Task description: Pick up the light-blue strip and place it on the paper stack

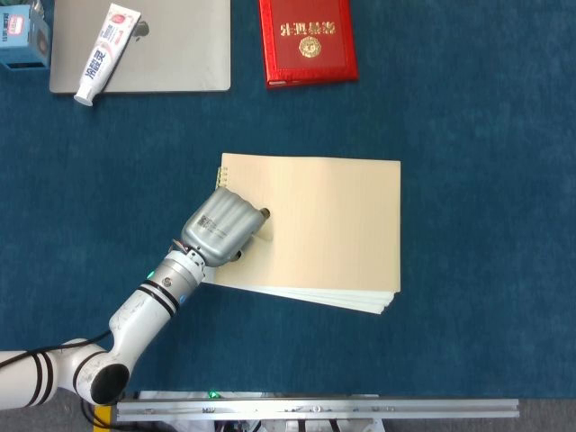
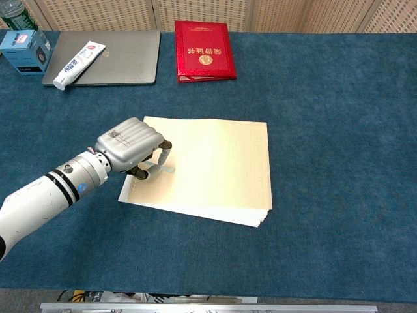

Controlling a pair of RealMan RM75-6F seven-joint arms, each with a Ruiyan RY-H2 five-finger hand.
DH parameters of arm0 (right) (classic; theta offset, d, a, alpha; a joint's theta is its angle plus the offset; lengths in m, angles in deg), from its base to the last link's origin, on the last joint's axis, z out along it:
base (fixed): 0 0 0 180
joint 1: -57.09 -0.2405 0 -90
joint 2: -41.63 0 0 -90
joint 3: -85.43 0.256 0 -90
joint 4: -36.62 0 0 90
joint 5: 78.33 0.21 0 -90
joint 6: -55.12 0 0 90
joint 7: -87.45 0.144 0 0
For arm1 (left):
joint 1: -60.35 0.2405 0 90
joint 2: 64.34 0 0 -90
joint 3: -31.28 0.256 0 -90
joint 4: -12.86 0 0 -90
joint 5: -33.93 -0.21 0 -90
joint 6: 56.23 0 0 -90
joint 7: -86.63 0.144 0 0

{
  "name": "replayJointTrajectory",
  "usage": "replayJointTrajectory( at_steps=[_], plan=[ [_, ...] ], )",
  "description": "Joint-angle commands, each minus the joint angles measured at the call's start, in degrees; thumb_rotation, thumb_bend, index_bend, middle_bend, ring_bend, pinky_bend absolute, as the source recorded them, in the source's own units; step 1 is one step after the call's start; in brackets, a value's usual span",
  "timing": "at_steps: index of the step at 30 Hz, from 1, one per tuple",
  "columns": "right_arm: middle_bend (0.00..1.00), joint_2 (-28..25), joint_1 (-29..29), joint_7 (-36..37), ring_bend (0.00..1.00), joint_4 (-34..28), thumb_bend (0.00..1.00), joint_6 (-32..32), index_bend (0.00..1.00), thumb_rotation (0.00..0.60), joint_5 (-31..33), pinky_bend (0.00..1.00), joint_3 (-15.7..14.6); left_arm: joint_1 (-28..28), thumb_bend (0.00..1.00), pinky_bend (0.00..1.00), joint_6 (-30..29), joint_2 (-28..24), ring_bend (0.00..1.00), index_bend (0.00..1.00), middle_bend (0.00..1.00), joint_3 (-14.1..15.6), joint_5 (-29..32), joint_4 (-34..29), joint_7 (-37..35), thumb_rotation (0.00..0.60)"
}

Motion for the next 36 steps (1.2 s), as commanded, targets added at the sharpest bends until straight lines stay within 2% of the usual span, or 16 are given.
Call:
replayJointTrajectory(
  at_steps=[1, 11, 28, 36],
  plan=[
    [0.38, -0.03, 0.06, -0.04, 0.39, -0.07, 0.26, 0.08, 0.34, 0.600, -0.02, 0.33, 0.00, -0.29, 0.40, 1.00, 0.33, -0.64, 1.00, 0.49, 1.00, 0.16, 1.20, -1.11, 1.43, 0.600],
    [0.38, -0.11, 0.19, -0.21, 0.39, -0.34, 0.26, 0.33, 0.34, 0.600, -0.19, 0.33, 0.04, -0.09, 0.40, 1.00, -0.73, -3.06, 1.00, 0.48, 1.00, 1.35, 2.96, -5.14, 3.56, 0.600],
    [0.38, -0.43, 0.70, -0.28, 0.39, -0.85, 0.26, 1.24, 0.34, 0.600, -0.66, 0.33, 0.00, -1.59, 0.40, 1.00, 1.00, -6.48, 1.00, 0.48, 1.00, 3.41, 7.36, -11.82, 5.87, 0.600],
    [0.38, -0.55, 0.86, -0.25, 0.39, -0.95, 0.26, 1.48, 0.34, 0.600, -0.80, 0.33, 0.01, -2.29, 0.40, 1.00, 1.49, -7.00, 1.00, 0.48, 1.00, 4.24, 7.76, -12.22, 5.60, 0.600]
  ],
)
